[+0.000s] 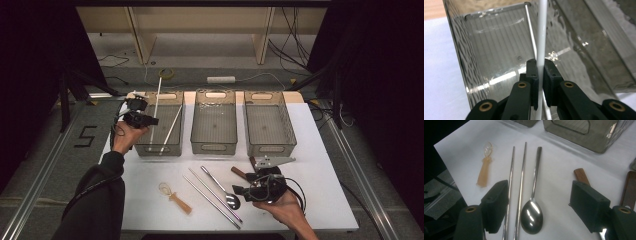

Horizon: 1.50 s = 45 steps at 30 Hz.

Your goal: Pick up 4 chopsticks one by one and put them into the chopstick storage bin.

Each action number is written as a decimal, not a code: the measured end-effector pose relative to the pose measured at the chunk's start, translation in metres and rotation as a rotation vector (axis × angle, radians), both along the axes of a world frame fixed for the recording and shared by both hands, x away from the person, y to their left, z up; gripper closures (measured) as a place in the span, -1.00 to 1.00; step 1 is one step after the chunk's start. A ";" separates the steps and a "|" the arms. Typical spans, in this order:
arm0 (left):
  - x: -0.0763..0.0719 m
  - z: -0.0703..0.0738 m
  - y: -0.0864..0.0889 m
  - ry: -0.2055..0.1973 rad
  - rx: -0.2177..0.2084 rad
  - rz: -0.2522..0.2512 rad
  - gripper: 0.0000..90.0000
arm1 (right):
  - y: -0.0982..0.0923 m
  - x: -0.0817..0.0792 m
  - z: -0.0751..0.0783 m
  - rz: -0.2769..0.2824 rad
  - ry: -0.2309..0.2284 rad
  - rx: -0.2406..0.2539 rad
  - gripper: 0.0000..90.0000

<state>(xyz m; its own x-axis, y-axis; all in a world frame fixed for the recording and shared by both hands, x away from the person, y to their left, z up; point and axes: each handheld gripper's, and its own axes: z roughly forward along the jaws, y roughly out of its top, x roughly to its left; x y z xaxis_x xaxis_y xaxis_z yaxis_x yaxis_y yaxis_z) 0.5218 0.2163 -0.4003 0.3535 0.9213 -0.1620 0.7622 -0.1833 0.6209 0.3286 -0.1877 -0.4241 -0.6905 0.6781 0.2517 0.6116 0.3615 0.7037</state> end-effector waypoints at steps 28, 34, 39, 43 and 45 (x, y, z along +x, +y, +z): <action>-0.065 0.006 -0.001 -0.083 -0.166 -0.016 -0.26 | 0.011 -0.005 -0.001 0.052 0.003 -0.095 -0.12; -0.094 0.004 -0.007 -0.081 -0.143 -0.081 -0.39 | 0.019 -0.012 -0.004 0.082 0.016 -0.165 -0.02; -0.113 0.001 -0.015 -0.093 -0.148 -0.123 -0.44 | 0.023 -0.020 -0.010 0.093 0.028 -0.203 0.08; -0.127 -0.002 -0.023 -0.098 -0.160 -0.169 -0.48 | 0.024 -0.026 -0.016 0.086 0.031 -0.223 0.13; -0.133 -0.004 -0.028 -0.095 -0.169 -0.189 -0.49 | 0.025 -0.028 -0.018 0.082 0.040 -0.225 0.15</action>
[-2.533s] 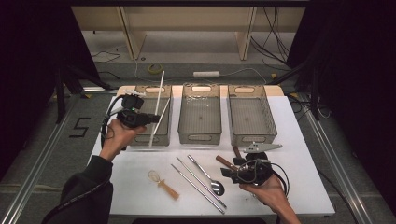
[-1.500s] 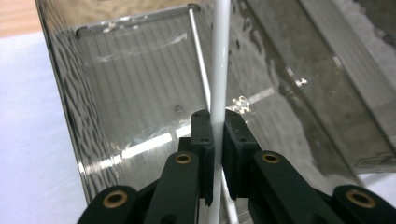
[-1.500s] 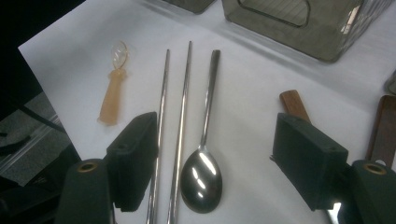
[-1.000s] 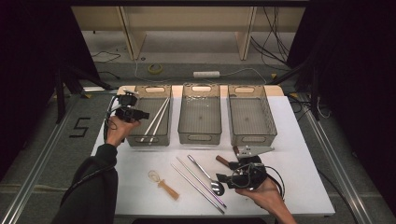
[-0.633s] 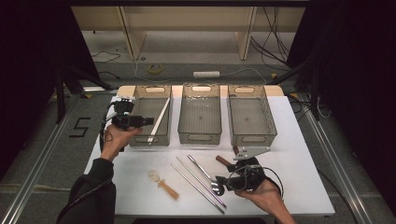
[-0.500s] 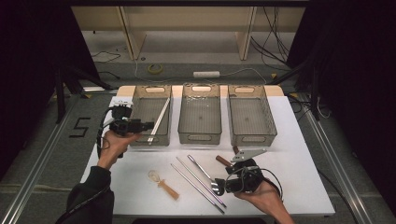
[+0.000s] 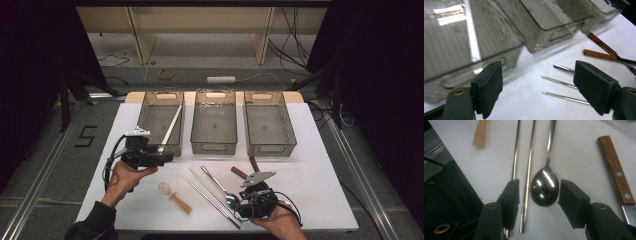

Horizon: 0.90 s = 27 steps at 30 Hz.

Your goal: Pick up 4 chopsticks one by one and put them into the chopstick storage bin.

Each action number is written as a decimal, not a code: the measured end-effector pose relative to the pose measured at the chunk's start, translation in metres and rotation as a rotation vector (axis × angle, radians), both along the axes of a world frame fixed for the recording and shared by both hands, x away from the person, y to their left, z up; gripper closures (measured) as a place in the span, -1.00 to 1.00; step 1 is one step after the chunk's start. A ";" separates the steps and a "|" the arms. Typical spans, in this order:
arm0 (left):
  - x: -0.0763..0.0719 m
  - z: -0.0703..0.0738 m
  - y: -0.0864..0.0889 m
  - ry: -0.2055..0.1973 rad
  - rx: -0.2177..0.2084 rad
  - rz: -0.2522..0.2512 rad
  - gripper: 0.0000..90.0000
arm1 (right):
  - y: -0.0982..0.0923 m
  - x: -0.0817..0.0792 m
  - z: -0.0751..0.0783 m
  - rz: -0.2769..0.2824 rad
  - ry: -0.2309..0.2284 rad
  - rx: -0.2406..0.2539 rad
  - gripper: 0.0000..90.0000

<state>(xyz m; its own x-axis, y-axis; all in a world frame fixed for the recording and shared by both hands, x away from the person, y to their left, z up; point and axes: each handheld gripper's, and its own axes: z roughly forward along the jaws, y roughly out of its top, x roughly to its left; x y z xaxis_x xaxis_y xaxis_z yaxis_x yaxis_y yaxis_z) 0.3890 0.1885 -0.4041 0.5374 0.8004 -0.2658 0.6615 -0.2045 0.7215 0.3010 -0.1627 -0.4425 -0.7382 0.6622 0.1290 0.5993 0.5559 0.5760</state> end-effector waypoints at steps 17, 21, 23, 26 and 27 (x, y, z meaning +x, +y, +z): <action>-0.029 -0.015 -0.020 -0.027 0.009 -0.079 -0.55 | 0.001 -0.005 -0.007 0.011 0.021 -0.055 0.17; -0.035 -0.017 -0.024 -0.028 0.018 -0.098 -0.55 | 0.003 -0.006 -0.007 0.020 0.030 -0.062 0.20; -0.037 -0.017 -0.025 -0.029 0.021 -0.105 -0.56 | 0.003 -0.006 -0.008 0.022 0.030 -0.066 0.22; -0.040 -0.019 -0.027 -0.029 0.028 -0.113 -0.56 | 0.002 -0.006 -0.009 0.019 0.037 -0.079 0.26; -0.041 -0.019 -0.028 -0.029 0.028 -0.113 -0.56 | 0.002 -0.007 -0.009 0.020 0.037 -0.081 0.28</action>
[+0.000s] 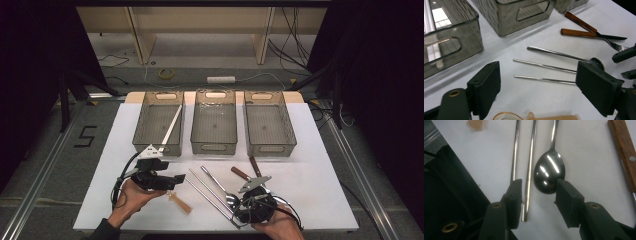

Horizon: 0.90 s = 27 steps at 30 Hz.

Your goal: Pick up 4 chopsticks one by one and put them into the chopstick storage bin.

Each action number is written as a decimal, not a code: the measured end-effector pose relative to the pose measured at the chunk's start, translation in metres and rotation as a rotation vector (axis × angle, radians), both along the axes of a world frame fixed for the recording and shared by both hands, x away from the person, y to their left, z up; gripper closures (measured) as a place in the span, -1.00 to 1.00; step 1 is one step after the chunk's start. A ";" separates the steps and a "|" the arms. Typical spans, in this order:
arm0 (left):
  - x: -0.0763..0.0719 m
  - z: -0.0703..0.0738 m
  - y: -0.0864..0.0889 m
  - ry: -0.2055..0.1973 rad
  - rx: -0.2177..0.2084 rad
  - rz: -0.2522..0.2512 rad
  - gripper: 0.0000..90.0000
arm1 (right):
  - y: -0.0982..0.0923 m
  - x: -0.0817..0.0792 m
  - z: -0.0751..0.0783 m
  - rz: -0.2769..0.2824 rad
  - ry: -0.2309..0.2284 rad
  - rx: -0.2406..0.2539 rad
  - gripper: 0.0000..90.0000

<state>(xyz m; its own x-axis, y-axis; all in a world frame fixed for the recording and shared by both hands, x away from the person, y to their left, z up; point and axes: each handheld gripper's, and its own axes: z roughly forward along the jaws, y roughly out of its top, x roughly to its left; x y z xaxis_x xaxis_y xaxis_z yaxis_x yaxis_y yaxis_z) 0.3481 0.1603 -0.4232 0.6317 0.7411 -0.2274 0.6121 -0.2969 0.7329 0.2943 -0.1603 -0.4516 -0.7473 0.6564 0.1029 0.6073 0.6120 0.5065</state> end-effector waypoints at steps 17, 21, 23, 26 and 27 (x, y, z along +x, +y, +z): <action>-0.010 -0.006 -0.005 0.002 0.039 -0.023 -0.57 | 0.007 -0.004 -0.008 0.023 0.025 -0.040 0.50; -0.011 -0.006 -0.005 0.004 0.040 -0.028 -0.57 | 0.009 -0.005 -0.009 0.026 0.033 -0.050 0.55; -0.011 -0.007 -0.005 0.005 0.042 -0.028 -0.57 | 0.010 -0.006 -0.010 0.036 0.037 -0.059 0.57; -0.011 -0.008 -0.005 0.007 0.040 -0.027 -0.57 | 0.011 -0.006 -0.011 0.037 0.039 -0.074 0.61; -0.011 -0.008 -0.005 0.008 0.044 -0.030 -0.57 | 0.012 -0.006 -0.012 0.039 0.043 -0.077 0.62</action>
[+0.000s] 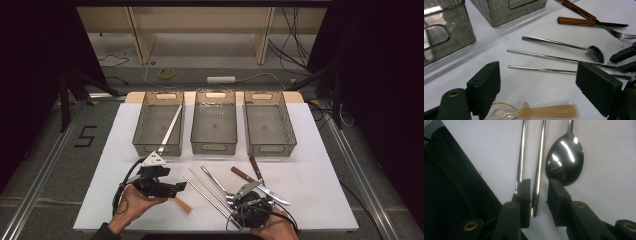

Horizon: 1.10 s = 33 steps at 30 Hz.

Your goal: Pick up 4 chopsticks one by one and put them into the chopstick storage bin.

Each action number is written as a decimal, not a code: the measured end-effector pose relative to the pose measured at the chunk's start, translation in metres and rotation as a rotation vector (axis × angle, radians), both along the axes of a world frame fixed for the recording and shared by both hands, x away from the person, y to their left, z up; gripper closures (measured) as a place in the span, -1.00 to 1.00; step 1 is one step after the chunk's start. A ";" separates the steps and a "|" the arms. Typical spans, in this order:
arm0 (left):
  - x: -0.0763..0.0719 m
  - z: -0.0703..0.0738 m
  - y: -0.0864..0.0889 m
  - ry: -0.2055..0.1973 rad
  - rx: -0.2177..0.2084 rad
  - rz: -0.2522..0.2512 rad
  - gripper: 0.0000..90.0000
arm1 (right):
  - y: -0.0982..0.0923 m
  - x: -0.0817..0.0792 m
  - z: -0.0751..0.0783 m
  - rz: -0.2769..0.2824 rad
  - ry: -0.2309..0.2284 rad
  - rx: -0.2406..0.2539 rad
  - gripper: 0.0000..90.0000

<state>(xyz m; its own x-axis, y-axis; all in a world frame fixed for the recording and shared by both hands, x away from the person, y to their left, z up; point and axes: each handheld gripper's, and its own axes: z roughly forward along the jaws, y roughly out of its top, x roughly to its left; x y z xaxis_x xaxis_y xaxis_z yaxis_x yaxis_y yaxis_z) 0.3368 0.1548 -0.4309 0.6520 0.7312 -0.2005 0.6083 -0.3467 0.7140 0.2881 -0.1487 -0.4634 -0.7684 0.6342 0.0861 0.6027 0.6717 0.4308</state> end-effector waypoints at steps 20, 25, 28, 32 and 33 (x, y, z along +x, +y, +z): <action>-0.002 0.000 -0.004 -0.002 0.002 -0.015 -0.57 | 0.005 -0.004 -0.003 -0.019 -0.032 -0.062 0.88; -0.003 0.000 -0.010 0.000 0.007 -0.047 -0.56 | 0.004 -0.003 0.002 -0.007 -0.024 -0.054 0.88; -0.003 -0.001 -0.017 0.000 0.024 -0.082 -0.55 | 0.003 -0.002 0.009 0.001 -0.034 -0.050 0.88; -0.003 -0.003 -0.034 -0.014 0.056 -0.155 -0.51 | 0.004 0.002 0.017 0.022 -0.047 -0.061 0.88; -0.003 -0.004 -0.039 -0.015 0.072 -0.178 -0.51 | 0.005 0.003 0.019 0.032 -0.054 -0.062 0.88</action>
<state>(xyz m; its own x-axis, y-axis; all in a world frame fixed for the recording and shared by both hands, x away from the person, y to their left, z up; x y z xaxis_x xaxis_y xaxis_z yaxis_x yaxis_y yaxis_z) 0.3339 0.1154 -0.4350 0.7748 0.6164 -0.1405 0.5221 -0.4985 0.6920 0.2910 -0.1441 -0.4449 -0.7909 0.6120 0.0054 0.5575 0.7168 0.4189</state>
